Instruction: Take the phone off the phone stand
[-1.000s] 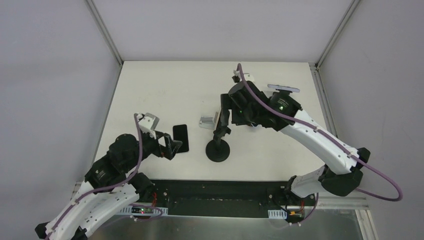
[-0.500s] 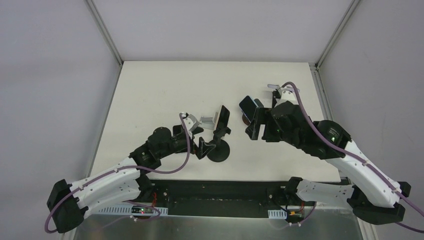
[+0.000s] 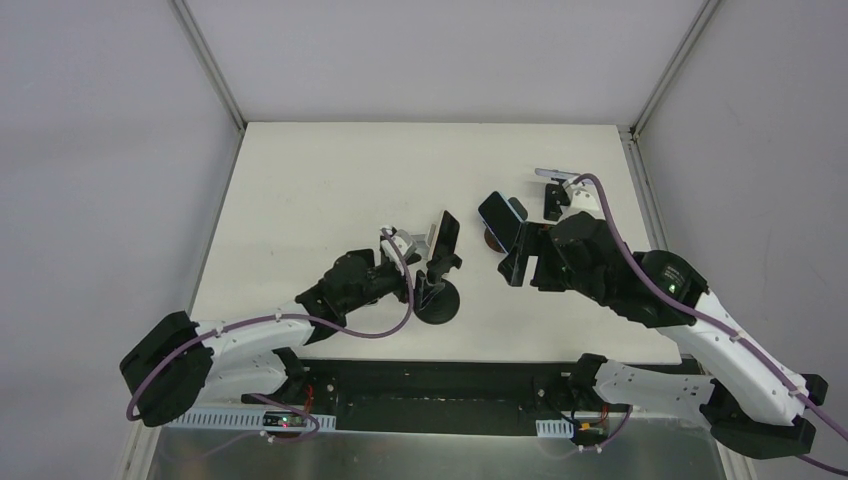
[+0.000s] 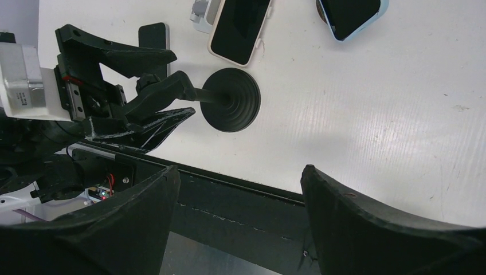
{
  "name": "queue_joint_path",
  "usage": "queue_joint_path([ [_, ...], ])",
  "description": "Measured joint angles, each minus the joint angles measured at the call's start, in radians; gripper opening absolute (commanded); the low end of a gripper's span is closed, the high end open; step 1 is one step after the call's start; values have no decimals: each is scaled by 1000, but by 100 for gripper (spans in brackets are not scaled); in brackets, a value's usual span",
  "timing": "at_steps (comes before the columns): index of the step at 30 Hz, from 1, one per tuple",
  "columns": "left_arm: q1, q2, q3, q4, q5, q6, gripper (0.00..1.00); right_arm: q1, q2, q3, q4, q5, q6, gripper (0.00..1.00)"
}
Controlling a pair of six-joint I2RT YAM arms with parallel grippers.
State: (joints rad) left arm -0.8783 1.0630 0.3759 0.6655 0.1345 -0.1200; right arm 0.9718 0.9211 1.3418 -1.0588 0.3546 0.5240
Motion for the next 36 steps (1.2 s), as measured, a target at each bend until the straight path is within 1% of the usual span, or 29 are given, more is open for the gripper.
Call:
queue_joint_path([
  [5, 0, 89, 0, 74, -16, 0, 72, 0, 0, -14, 4, 0, 1, 80],
  [8, 0, 127, 0, 113, -19, -1, 66, 0, 0, -18, 7, 0, 3, 80],
  [20, 0, 210, 1, 251, -20, -22, 63, -2, -6, -30, 8, -1, 11, 80],
  [23, 0, 220, 1, 278, -20, -27, 60, -2, -6, -31, 13, -2, 11, 80],
  [25, 0, 228, 1, 293, -20, -31, 55, -2, -6, -31, 15, -3, 12, 80],
  [29, -5, 233, 3, 308, -15, -47, 41, -2, -7, -36, 16, -4, 15, 80],
  [31, -6, 237, 9, 311, -11, -51, 38, -2, -10, -42, 16, -4, 16, 80],
  [32, -6, 238, 11, 313, -8, -51, 34, -2, -11, -45, 16, -4, 16, 80],
  [36, -6, 238, 18, 319, 6, -54, 9, -2, -13, -48, 16, -4, 18, 80],
])
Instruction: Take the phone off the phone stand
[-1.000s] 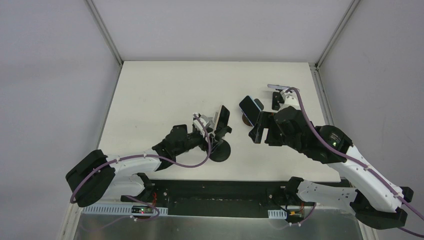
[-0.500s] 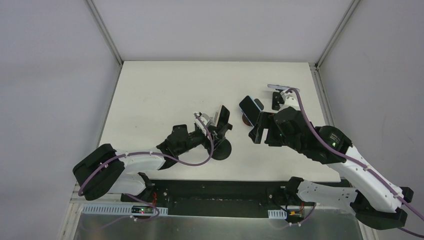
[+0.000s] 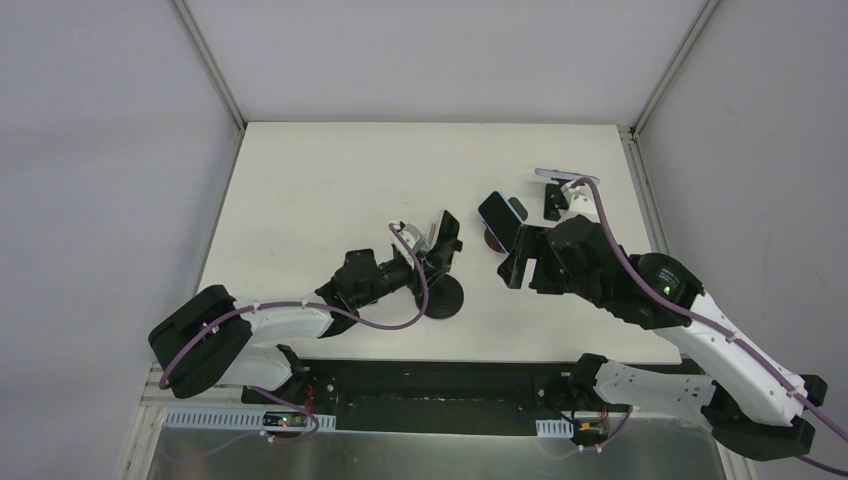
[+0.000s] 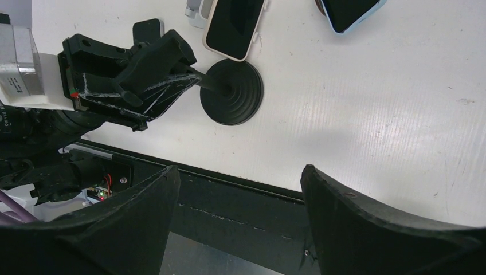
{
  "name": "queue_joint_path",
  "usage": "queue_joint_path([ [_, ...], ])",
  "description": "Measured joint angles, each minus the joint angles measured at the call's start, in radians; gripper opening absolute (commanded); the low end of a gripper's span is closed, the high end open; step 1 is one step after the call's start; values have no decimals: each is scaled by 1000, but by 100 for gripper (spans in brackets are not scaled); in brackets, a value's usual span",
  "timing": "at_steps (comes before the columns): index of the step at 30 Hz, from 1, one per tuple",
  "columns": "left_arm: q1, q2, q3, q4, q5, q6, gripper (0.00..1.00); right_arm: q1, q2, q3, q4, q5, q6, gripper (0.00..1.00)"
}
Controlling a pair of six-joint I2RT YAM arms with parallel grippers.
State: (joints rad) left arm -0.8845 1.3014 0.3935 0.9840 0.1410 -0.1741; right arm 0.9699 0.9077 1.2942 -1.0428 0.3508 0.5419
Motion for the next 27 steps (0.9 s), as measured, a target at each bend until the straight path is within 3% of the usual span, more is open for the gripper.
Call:
queue_joint_path([
  [2, 0, -3, 4, 0, 8, 3, 3, 0, -3, -1, 0, 0, 1, 80],
  [6, 2, -47, 4, -48, 8, -9, 1, 0, -11, -10, 3, 0, 1, 80],
  [12, 37, -259, 31, -251, 8, -5, 2, 0, -16, -16, 7, 0, 2, 80],
  [20, 269, -586, 118, -534, -71, 64, 0, -4, -20, -32, 14, -1, 2, 80],
  [27, 513, -598, 163, -654, -212, 183, 0, -5, -14, -32, 18, -17, 2, 80],
])
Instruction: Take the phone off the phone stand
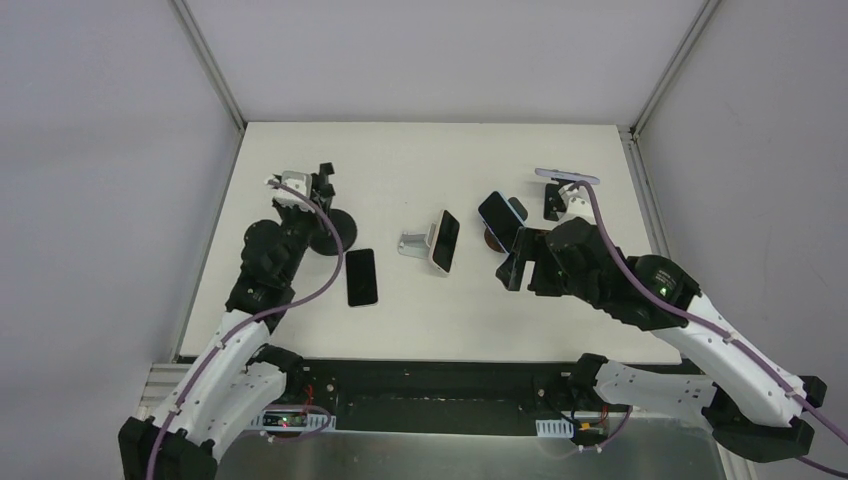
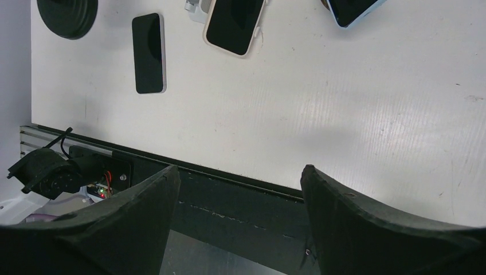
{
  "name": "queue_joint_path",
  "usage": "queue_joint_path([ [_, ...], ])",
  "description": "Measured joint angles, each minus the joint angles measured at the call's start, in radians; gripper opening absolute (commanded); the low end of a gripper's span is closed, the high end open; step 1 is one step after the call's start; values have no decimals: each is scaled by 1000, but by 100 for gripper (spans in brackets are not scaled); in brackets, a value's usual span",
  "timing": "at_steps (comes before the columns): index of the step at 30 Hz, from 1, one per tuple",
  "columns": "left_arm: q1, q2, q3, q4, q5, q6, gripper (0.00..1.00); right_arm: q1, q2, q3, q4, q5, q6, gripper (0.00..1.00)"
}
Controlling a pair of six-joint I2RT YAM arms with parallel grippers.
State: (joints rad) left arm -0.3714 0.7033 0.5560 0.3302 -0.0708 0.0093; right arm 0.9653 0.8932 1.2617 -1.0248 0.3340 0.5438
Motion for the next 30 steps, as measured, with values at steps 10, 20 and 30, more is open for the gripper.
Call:
queue_joint_path([
  [10, 393, 315, 47, 80, -35, -28, 0, 0, 23, -17, 4, -26, -2, 80],
  [20, 539, 617, 143, 265, -33, -76, 0, -2, 41, -37, 12, -36, -4, 81],
  [30, 569, 776, 171, 351, 61, -89, 31, -6, 45, -68, 19, -36, -10, 80],
])
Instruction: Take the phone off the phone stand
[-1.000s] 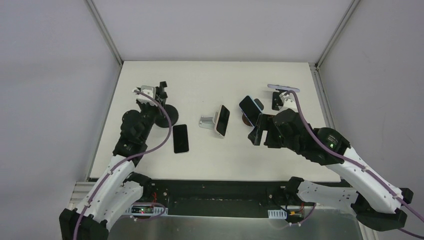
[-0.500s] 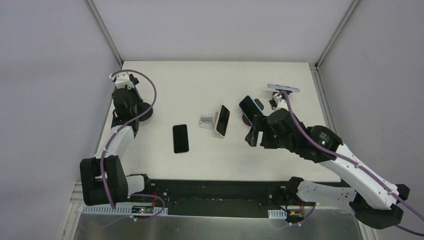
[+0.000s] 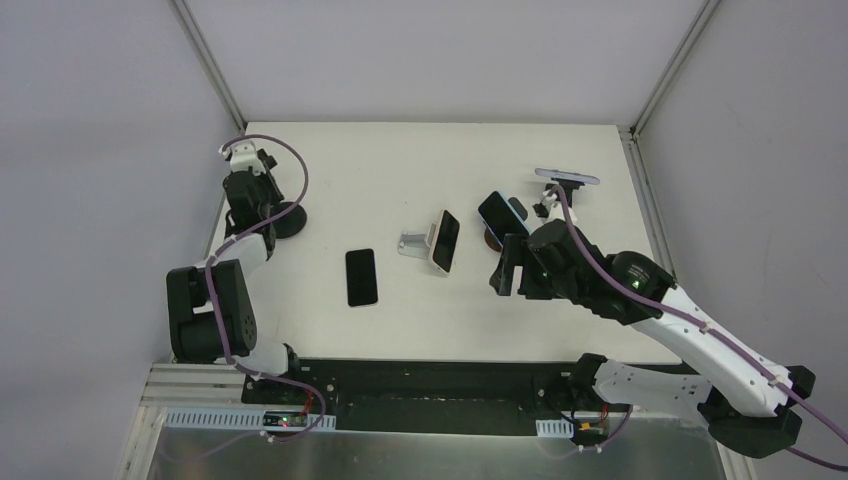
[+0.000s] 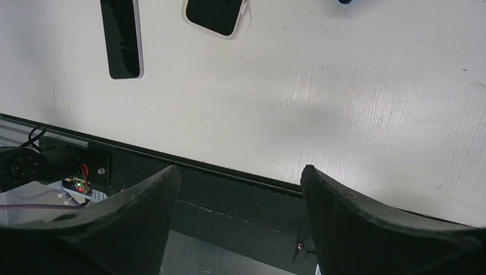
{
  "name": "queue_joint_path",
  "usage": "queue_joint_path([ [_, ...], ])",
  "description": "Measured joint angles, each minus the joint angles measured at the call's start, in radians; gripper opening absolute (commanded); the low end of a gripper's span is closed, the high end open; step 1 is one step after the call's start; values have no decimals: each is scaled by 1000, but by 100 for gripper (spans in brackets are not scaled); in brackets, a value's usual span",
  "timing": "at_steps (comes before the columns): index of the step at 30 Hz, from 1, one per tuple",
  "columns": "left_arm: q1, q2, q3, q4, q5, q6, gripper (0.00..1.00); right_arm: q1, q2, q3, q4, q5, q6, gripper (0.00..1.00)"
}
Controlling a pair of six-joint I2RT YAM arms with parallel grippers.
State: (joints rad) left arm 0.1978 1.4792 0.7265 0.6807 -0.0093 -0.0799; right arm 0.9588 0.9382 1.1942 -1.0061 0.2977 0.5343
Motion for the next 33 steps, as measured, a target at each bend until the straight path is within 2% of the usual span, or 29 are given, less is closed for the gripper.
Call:
queue_joint_path([
  [5, 0, -2, -17, 20, -3, -3, 63, 0, 0, -13, 11, -9, 0, 81],
  [6, 0, -7, -25, 21, -6, -6, 67, 0, -1, -14, 13, -12, 0, 81],
  [9, 0, -32, -47, 13, -22, -12, 71, 0, -3, -15, 16, -19, 0, 81],
  [12, 0, -82, -51, -25, -40, -23, 82, -1, -10, -15, 17, -23, 1, 81],
  [16, 0, -166, -51, -97, -60, -57, 89, -4, -11, -14, 16, -23, 10, 83],
  [21, 0, -306, -52, -239, -71, -116, 92, -10, 19, -8, 1, -10, 41, 84],
  [23, 0, -365, -52, -299, -79, -136, 96, -10, 45, 5, -12, 3, 55, 85],
  [27, 0, -494, -42, -468, -100, -192, 99, -13, 87, 35, -42, 26, 69, 86],
  [29, 0, -536, 3, -610, -96, -219, 99, -13, 102, 51, -58, 44, 69, 87],
  [33, 0, -572, 82, -807, -19, -249, 99, -13, 136, 88, -89, 106, 42, 88],
])
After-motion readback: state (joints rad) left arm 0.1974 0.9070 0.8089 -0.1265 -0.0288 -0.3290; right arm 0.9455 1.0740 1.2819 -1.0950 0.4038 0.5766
